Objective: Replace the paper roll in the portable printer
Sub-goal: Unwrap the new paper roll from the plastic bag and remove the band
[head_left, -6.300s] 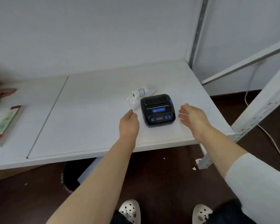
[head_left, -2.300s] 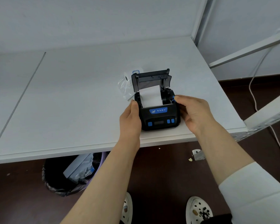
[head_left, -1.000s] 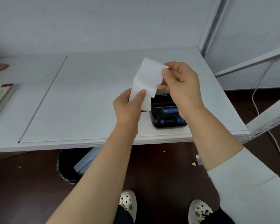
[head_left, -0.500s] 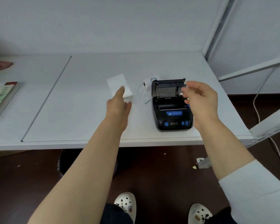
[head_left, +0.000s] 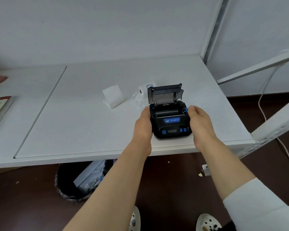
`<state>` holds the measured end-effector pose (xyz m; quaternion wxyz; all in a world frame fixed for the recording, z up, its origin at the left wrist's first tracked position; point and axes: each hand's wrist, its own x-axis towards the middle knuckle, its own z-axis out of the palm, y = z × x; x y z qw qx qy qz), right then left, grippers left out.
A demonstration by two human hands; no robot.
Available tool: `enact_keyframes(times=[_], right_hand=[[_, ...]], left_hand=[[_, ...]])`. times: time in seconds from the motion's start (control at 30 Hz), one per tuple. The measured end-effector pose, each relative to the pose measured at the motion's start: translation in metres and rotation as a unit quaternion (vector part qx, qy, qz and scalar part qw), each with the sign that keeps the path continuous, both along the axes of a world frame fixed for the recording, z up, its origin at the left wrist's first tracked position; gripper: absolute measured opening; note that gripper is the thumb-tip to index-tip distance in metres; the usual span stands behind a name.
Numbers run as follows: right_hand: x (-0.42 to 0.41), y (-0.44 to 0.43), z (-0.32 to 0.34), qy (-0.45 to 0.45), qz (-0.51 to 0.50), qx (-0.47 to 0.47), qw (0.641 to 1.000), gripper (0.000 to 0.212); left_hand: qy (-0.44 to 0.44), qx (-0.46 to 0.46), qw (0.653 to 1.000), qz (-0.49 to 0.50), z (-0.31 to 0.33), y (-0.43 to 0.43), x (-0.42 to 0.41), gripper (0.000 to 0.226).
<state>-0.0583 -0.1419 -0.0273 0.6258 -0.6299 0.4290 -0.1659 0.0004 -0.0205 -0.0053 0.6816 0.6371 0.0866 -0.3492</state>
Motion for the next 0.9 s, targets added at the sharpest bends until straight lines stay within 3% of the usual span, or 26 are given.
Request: enact_keyframes(times=[0.23, 0.33, 0.43, 0.53, 0.63, 0.73, 0.8, 0.9], right_hand=[[-0.005, -0.010, 0.003, 0.000, -0.019, -0.027, 0.999, 0.048], [-0.004, -0.007, 0.004, -0.002, -0.003, -0.126, 0.992, 0.048], [0.003, -0.003, 0.005, -0.008, 0.031, -0.246, 0.969, 0.042], [0.011, -0.005, 0.003, -0.001, 0.040, -0.281, 0.959, 0.042], [0.015, -0.009, 0.003, -0.005, 0.029, -0.287, 0.957, 0.041], [0.017, -0.009, 0.005, -0.011, 0.020, -0.305, 0.952, 0.040], [0.017, -0.007, 0.008, -0.015, 0.019, -0.325, 0.945, 0.038], [0.016, 0.000, 0.014, -0.034, 0.028, -0.360, 0.932, 0.036]], left_hand=[[-0.015, -0.014, 1.000, -0.014, -0.005, -0.015, -0.001, 0.026], [-0.090, 0.056, 0.994, 0.022, -0.014, -0.014, 0.014, 0.015], [-0.197, 0.152, 0.969, 0.009, -0.021, -0.011, 0.030, 0.042], [-0.306, 0.240, 0.920, -0.056, -0.028, -0.011, 0.048, 0.049], [-0.387, 0.335, 0.843, -0.164, -0.037, -0.017, 0.063, 0.052], [-0.424, 0.394, 0.780, -0.238, -0.044, -0.019, 0.072, 0.022], [-0.461, 0.434, 0.734, -0.246, -0.048, -0.016, 0.075, 0.024], [-0.487, 0.464, 0.704, -0.229, -0.046, -0.008, 0.073, 0.015]])
